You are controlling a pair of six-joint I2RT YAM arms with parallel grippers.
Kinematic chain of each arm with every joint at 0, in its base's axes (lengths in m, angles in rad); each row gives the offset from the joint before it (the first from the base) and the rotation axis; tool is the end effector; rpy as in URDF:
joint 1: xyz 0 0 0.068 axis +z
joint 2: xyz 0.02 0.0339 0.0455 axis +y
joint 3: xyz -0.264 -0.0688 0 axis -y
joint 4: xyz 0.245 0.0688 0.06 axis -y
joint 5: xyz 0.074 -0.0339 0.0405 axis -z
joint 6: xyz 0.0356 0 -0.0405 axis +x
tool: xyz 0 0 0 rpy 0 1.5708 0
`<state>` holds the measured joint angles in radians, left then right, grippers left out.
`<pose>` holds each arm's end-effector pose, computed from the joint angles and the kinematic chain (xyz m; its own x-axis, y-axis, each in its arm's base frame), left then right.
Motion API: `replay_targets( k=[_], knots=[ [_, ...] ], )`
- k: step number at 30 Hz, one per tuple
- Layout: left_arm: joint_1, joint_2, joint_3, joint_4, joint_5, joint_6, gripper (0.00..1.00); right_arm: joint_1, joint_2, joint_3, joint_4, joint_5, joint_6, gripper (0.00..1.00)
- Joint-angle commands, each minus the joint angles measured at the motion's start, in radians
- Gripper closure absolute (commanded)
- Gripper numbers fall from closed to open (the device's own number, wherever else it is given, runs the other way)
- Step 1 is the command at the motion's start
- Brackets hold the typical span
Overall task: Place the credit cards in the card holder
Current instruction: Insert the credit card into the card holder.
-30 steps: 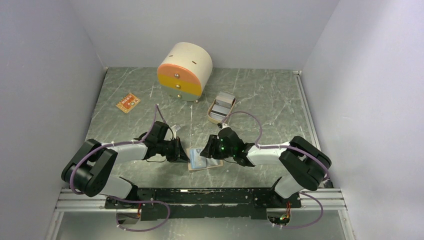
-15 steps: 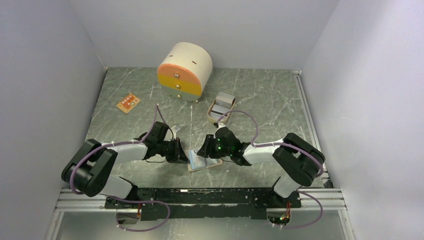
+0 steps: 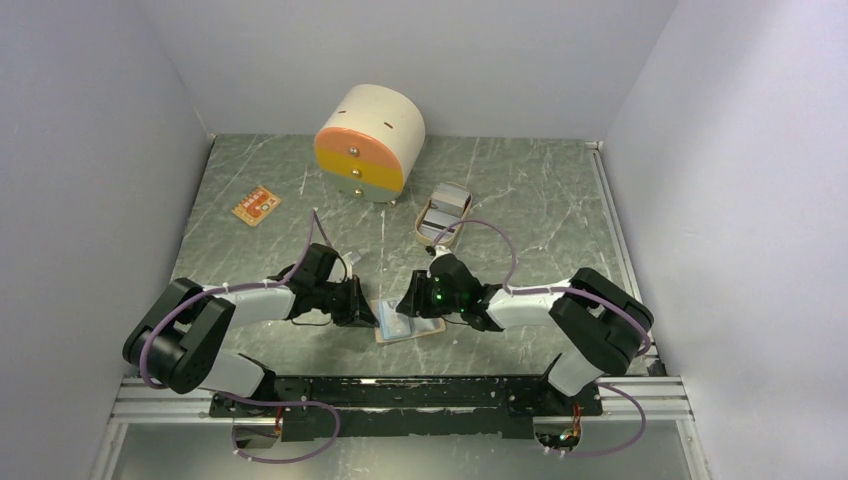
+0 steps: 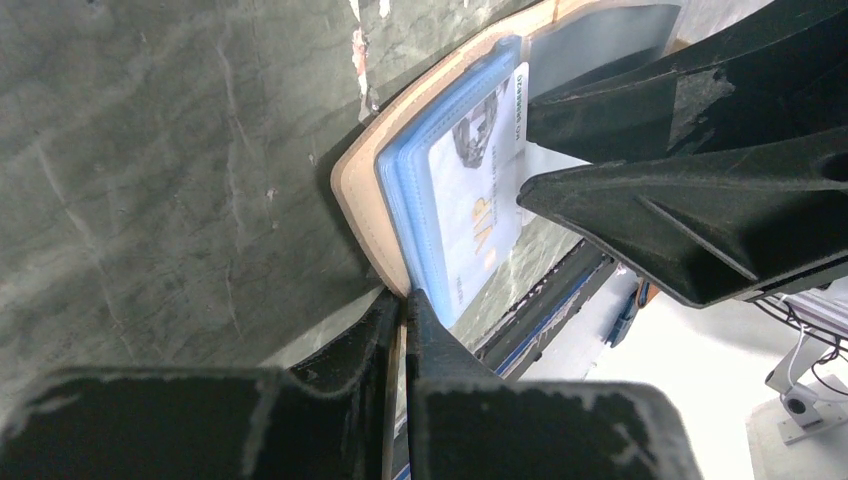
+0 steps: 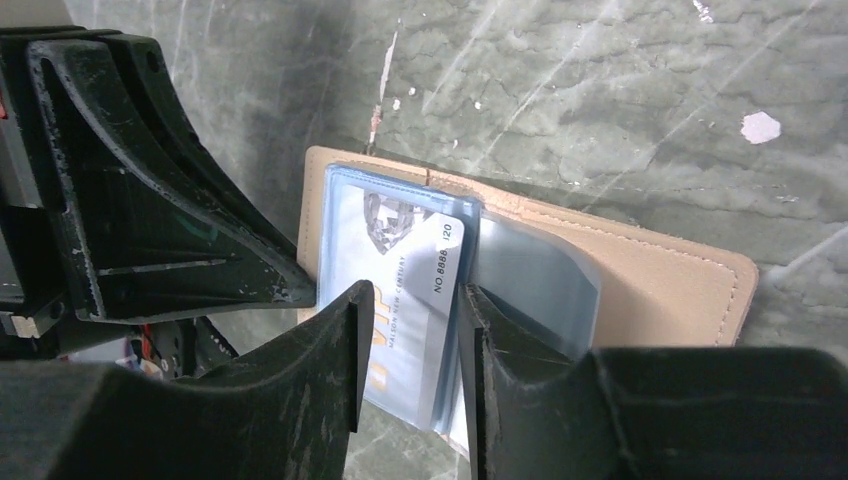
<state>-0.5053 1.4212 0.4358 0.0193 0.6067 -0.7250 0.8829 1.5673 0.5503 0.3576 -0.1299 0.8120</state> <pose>0.1868 -0.1265 0.1186 -0.9906 -0.0746 -0.1145 0.0326 0.6847 -0.7281 0.1776 0.2234 0.1337 -0.8707 0.0738 -0.4862 -0.2896 0.7222 0.6281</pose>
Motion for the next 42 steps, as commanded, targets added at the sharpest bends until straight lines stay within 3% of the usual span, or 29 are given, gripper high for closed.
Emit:
replay_targets(
  k=[1, 9, 19, 27, 31, 37, 42],
  knots=[
    [-0.007, -0.006, 0.011, 0.023, -0.001, 0.019, 0.91, -0.010, -0.008, 0.027, -0.030, 0.032, -0.025, 0.60],
    [-0.007, -0.009, 0.026, 0.022, 0.001, 0.026, 0.91, 0.001, 0.054, 0.053, 0.058, -0.049, -0.017, 0.58],
    [-0.007, -0.011, 0.039, 0.016, -0.008, 0.025, 0.91, 0.014, 0.051, 0.040, 0.053, -0.129, -0.058, 0.65],
    [-0.007, -0.063, 0.062, -0.065, -0.049, 0.043, 0.91, 0.015, -0.011, 0.030, -0.052, -0.052, -0.043, 0.61],
    [-0.007, -0.102, 0.075, -0.105, -0.049, 0.048, 0.91, 0.015, -0.073, 0.010, -0.060, -0.046, -0.022, 0.66],
    [-0.007, -0.107, 0.086, -0.112, -0.035, 0.046, 0.91, 0.014, -0.054, -0.025, 0.040, -0.096, 0.036, 0.67],
    [-0.007, -0.153, 0.111, -0.157, -0.045, 0.047, 0.91, 0.012, -0.102, -0.066, 0.054, -0.027, 0.062, 0.71]
  ],
)
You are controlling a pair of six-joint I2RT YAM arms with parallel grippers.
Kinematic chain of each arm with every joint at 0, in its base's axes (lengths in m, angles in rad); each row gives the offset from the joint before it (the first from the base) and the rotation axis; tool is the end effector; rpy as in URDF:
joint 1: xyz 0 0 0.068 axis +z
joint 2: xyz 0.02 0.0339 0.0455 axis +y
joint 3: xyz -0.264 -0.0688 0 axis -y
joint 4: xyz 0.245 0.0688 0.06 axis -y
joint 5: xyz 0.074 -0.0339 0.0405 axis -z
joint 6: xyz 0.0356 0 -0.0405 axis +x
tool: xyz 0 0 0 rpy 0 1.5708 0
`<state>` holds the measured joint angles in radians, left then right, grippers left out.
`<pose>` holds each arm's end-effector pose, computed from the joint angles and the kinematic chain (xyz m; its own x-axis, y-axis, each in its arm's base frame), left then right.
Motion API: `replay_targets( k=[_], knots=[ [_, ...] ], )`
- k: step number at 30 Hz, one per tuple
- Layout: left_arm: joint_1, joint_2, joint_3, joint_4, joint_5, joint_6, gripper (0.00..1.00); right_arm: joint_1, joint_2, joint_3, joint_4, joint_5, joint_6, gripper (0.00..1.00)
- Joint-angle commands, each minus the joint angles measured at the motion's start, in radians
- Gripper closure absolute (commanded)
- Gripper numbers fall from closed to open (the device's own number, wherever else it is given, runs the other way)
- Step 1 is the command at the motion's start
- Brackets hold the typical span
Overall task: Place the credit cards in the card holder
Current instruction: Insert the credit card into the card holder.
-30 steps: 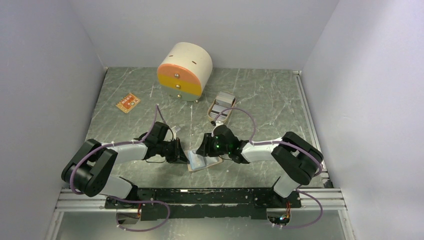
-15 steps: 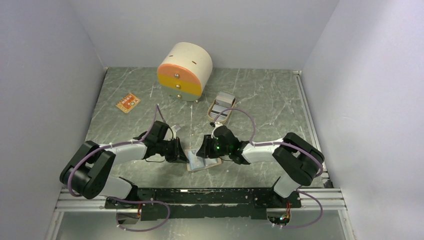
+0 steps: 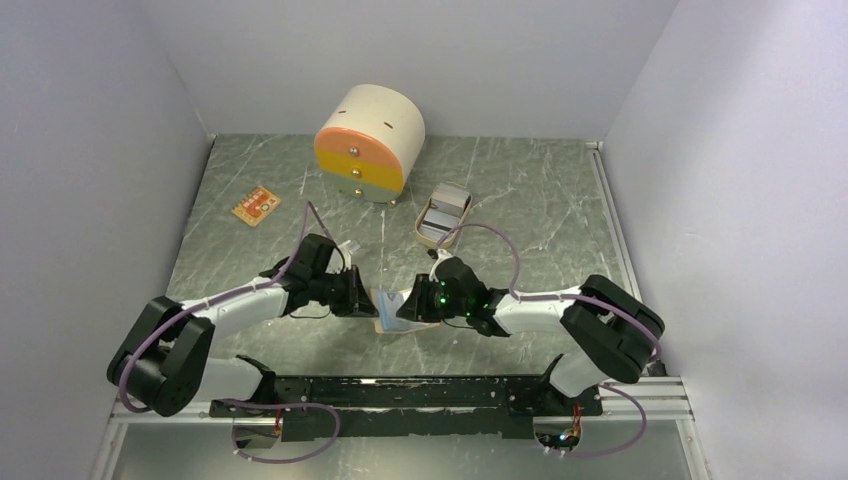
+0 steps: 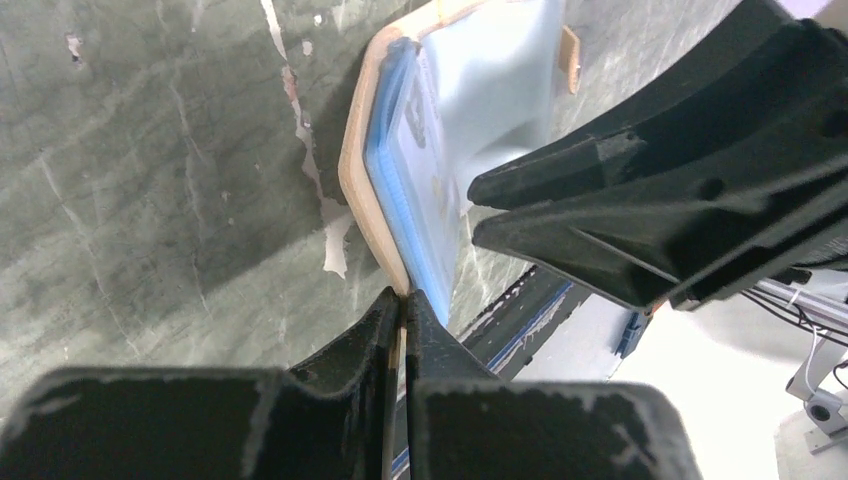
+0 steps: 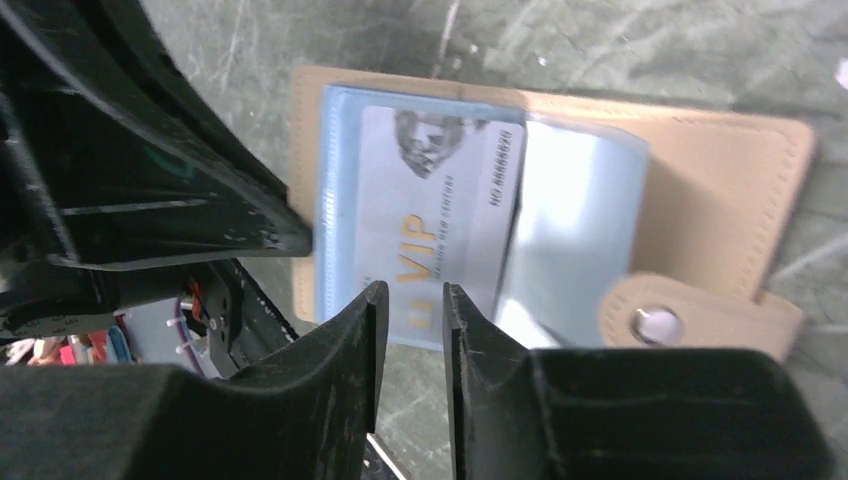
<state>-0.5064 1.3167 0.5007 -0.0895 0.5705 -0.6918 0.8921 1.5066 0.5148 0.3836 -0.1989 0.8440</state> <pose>0.1913 -0.1281 0.1499 -0.9762 -0.0725 -0.2043 0.1000 0.6857 -0.7210 0.1682 0.2198 0.1425 -0.8847 0.0700 -0.4609 -0.3066 0.6574 0.6883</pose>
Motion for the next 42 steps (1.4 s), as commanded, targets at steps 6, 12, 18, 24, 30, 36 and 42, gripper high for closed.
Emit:
replay_targets(
  k=[6, 12, 18, 24, 30, 36, 42],
  knots=[
    [-0.006, -0.046, 0.098, -0.148, -0.035, 0.063, 0.91, 0.002, -0.105, 0.004, -0.113, 0.165, -0.046, 0.80],
    [-0.006, -0.048, 0.089, -0.061, 0.015, 0.024, 0.82, -0.003, -0.025, -0.006, -0.064, 0.164, -0.048, 0.93],
    [-0.006, 0.019, 0.094, -0.024, 0.017, 0.032, 0.72, -0.003, 0.022, -0.019, -0.018, 0.151, -0.037, 0.94],
    [-0.005, 0.041, 0.084, 0.018, 0.016, 0.021, 0.69, -0.003, 0.025, -0.029, -0.001, 0.140, -0.037, 0.94],
    [-0.006, 0.034, 0.077, 0.065, 0.018, 0.006, 0.71, -0.003, 0.040, -0.040, 0.025, 0.127, -0.028, 0.94],
    [-0.006, 0.065, 0.069, 0.105, 0.031, -0.004, 0.71, -0.003, 0.045, -0.050, 0.038, 0.122, -0.023, 0.94],
    [-0.006, 0.064, 0.047, 0.163, 0.047, -0.032, 0.73, -0.004, 0.045, -0.056, 0.048, 0.119, -0.023, 0.94]
  ],
)
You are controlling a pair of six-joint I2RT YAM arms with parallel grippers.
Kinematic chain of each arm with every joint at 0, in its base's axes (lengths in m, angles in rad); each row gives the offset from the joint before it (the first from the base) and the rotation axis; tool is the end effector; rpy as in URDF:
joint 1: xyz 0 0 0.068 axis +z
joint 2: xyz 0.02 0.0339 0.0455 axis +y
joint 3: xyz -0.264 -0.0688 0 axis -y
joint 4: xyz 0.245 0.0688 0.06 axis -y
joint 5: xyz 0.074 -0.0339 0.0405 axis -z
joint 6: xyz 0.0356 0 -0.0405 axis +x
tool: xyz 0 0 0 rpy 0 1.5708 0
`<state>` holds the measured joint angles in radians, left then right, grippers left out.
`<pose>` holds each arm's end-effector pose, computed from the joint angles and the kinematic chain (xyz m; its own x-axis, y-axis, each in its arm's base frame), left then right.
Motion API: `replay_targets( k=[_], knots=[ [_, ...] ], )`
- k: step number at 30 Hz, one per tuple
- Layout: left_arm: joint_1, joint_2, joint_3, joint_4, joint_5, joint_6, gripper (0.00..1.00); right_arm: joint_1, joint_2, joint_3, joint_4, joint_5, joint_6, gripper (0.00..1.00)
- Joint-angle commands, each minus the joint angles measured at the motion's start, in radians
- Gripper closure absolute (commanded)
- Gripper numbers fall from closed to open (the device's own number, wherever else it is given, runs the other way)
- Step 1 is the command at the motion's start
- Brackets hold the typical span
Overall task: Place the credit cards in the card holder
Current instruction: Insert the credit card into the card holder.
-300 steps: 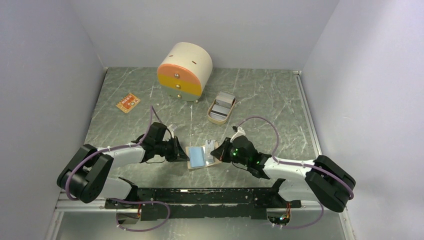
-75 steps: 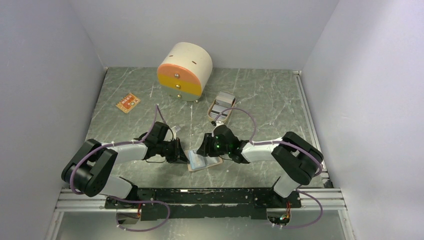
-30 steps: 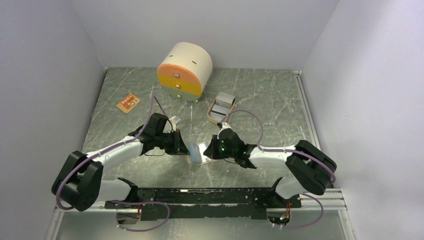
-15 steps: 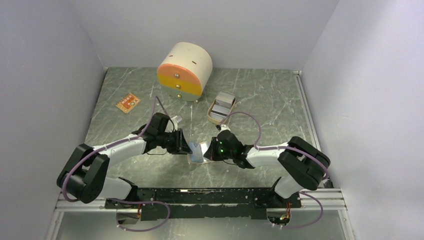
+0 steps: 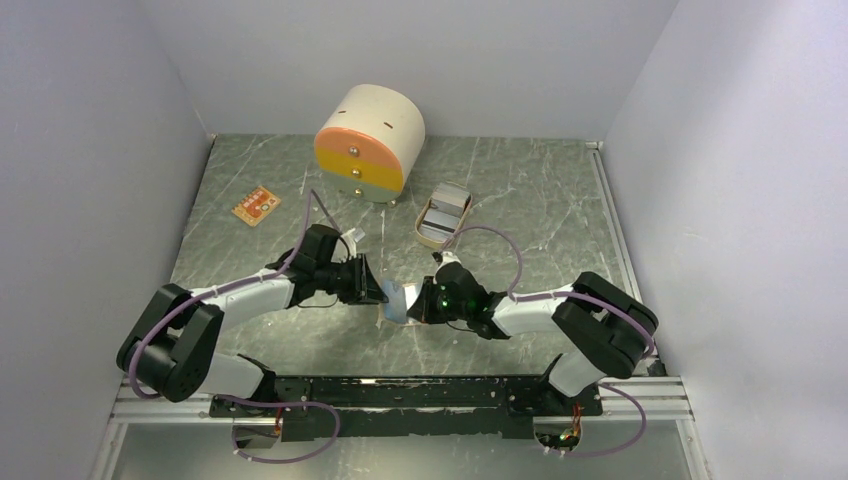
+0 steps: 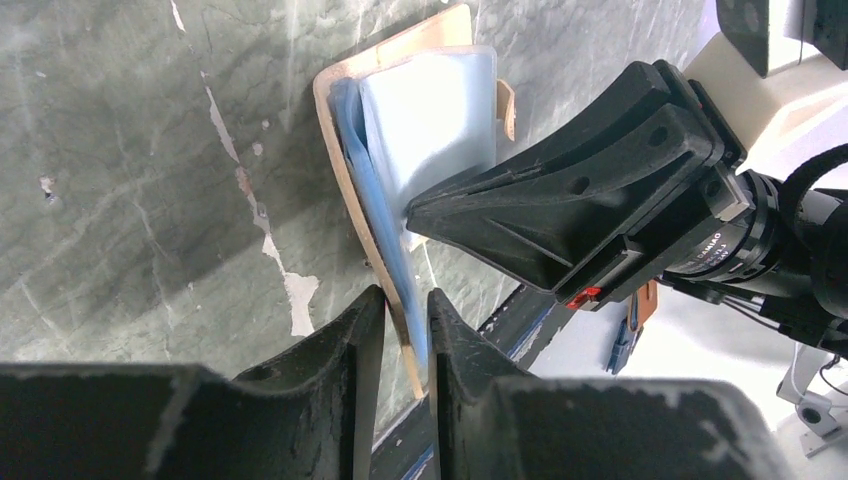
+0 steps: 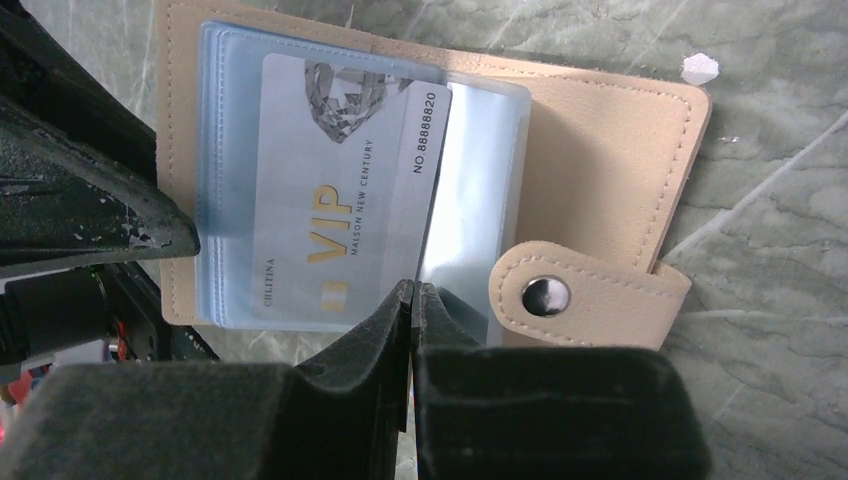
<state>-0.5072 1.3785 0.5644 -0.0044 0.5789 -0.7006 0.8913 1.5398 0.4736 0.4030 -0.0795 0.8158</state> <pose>0.2111 -0.1396 0.1599 -0.9607 -0.0835 -0.2648 0.1492 0.6492 -0.7459 0.1669 0.2111 0.1245 -0.8585 0.0926 -0.5044 -0.2766 0.7447 0.6074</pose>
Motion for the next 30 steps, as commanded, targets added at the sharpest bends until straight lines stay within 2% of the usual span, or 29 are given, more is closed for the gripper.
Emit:
replay_targets(
  k=[1, 3, 4, 14, 20, 23, 27, 30],
  knots=[
    [-0.005, 0.002, -0.018, 0.083, 0.040, -0.025, 0.77, -0.002, 0.011, -0.016, 0.031, -0.002, 0.007, 0.94],
    [-0.004, -0.001, -0.016, 0.080, 0.042, -0.025, 0.88, -0.002, 0.015, -0.020, 0.042, -0.006, 0.010, 0.94],
    [-0.005, -0.005, -0.011, 0.063, 0.039, -0.018, 0.91, -0.003, 0.019, -0.023, 0.046, -0.008, 0.014, 0.94],
    [-0.005, -0.042, 0.081, -0.197, -0.006, 0.070, 0.91, 0.011, -0.018, -0.010, 0.053, -0.053, 0.021, 0.91],
    [-0.005, -0.058, 0.159, -0.418, -0.128, 0.148, 0.91, 0.014, -0.134, 0.021, -0.078, -0.025, -0.007, 0.84],
    [-0.005, -0.052, 0.182, -0.444, -0.135, 0.161, 0.91, 0.013, -0.166, 0.032, -0.123, 0.026, -0.028, 0.83],
    [-0.005, -0.046, 0.176, -0.391, -0.099, 0.149, 0.91, 0.013, -0.119, 0.037, -0.099, 0.053, -0.046, 0.83],
    [-0.005, -0.040, 0.161, -0.345, -0.067, 0.132, 0.82, 0.013, -0.049, 0.053, -0.081, 0.056, -0.048, 0.85]
  ],
)
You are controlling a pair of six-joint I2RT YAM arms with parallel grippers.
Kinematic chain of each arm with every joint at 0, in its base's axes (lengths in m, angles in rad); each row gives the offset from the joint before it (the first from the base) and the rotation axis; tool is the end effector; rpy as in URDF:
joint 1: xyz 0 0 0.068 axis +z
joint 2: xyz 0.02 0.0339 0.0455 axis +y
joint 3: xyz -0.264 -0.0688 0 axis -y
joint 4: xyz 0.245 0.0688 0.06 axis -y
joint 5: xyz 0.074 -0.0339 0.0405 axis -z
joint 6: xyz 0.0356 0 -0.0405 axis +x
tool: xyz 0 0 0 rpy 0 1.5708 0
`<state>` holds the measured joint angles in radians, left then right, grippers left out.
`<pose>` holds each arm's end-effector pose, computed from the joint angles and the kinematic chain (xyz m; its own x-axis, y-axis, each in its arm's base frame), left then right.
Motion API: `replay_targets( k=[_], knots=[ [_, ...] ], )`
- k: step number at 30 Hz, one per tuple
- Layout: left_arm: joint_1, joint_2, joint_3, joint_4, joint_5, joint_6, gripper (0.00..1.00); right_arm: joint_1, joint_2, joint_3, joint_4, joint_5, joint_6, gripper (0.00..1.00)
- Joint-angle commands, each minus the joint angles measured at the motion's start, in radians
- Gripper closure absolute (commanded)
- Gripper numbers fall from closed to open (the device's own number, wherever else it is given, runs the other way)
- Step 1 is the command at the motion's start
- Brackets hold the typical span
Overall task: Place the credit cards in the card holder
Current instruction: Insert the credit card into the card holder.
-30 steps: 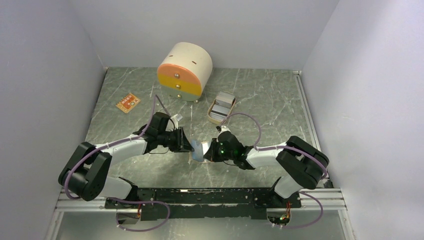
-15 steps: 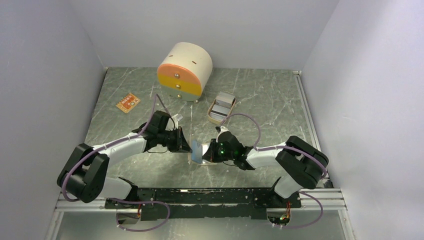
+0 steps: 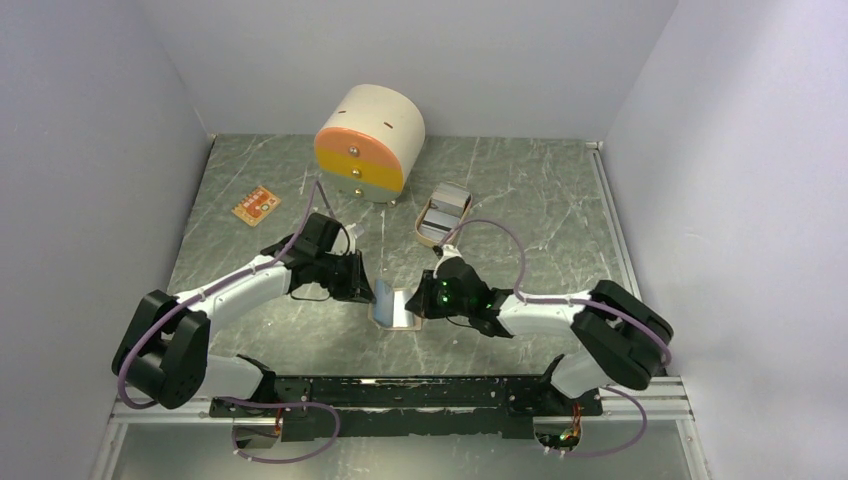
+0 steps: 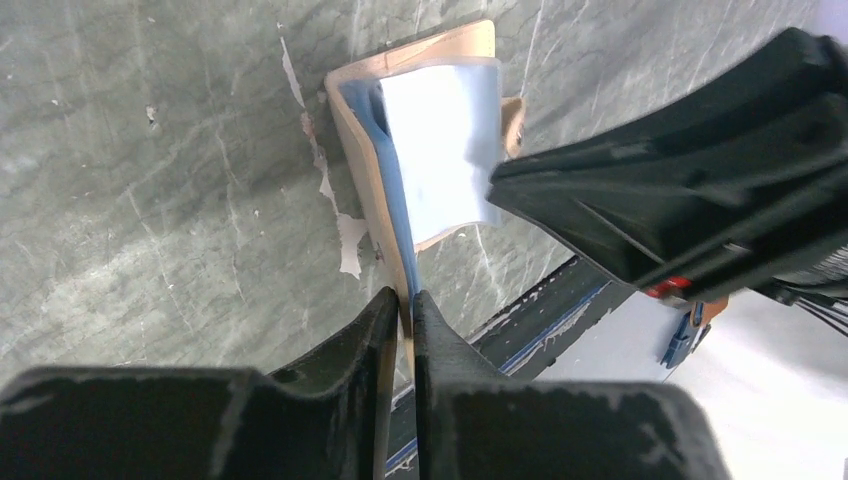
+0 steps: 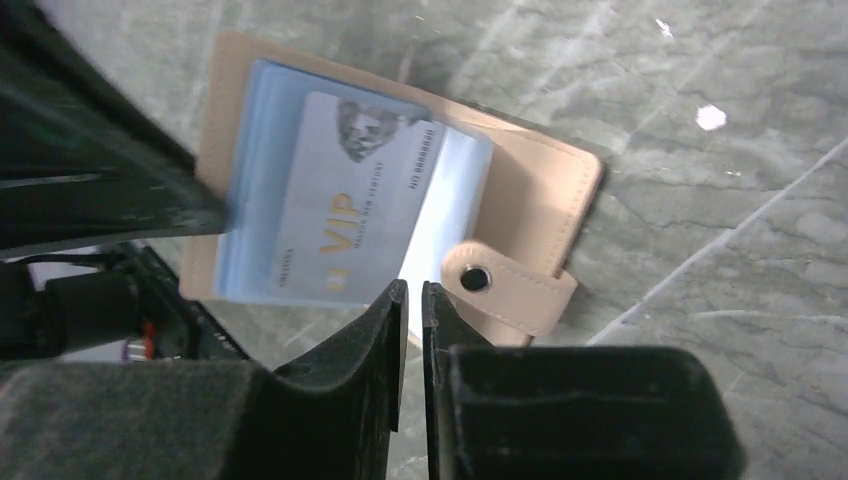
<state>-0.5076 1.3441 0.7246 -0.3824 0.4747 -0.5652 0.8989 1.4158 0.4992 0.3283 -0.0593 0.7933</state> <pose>0.2122 -0.1367 0.1883 -0.9686 -0.0064 -0.2487 0.1525 0.7747 -0.6137 0.1646 0.2103 0.1556 -0.8210 0.1107 -0.5601 -0.3234 0.7184 0.6159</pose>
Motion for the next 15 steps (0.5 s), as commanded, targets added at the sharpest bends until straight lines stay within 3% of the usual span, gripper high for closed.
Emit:
replay_targets(
  k=[1, 9, 15],
  knots=[
    [-0.005, -0.003, 0.000, 0.041, 0.043, -0.010, 0.79, 0.006, 0.093, 0.029, 0.000, 0.036, -0.023, 0.86],
    [-0.005, 0.027, -0.030, 0.107, 0.059, -0.030, 0.69, 0.006, 0.116, -0.006, 0.046, 0.032, -0.012, 0.89],
    [-0.004, 0.038, -0.040, 0.152, 0.062, -0.043, 0.72, 0.005, 0.118, -0.018, 0.056, 0.025, -0.006, 0.90]
  ],
)
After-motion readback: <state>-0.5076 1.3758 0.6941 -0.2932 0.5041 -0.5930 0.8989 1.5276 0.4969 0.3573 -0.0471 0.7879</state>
